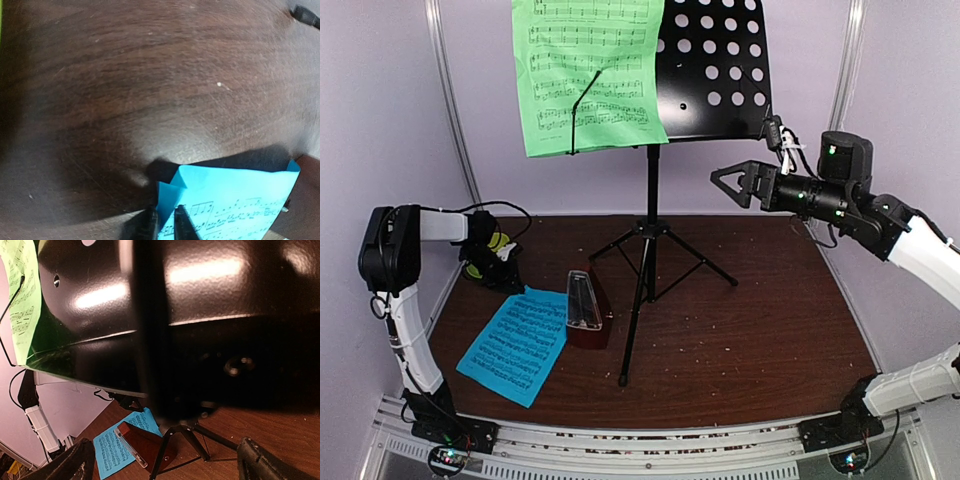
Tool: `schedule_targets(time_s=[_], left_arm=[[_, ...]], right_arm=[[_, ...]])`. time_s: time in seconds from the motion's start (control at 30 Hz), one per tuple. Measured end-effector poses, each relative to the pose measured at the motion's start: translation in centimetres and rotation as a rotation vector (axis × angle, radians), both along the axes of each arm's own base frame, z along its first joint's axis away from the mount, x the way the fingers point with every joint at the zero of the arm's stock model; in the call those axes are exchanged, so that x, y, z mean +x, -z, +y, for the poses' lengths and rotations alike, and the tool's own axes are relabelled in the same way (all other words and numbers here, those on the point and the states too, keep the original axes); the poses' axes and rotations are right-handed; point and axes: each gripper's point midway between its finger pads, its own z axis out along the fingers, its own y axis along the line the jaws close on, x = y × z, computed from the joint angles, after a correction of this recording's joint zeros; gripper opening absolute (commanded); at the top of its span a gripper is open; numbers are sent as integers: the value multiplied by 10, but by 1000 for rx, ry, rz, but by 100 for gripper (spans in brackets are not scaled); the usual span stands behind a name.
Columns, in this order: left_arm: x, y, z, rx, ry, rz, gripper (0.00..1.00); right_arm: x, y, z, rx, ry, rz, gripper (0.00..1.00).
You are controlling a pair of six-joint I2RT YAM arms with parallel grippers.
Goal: Set up the instrument practice props
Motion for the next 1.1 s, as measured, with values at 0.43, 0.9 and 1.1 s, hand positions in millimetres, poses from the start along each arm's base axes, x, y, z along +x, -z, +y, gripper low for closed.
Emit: schedule_targets(time_s=[0.43, 0.9, 1.1], left_arm=[[-19, -54, -4, -13, 18, -120, 0], [-81, -239, -44, -188, 135, -630, 0], [-108, -276, -64, -285, 183, -711, 0]], right_arm=[[2, -2, 1, -1, 2, 1, 100], [0, -4, 9, 14, -47, -7, 100], [-5, -2, 11, 16, -70, -13, 100]])
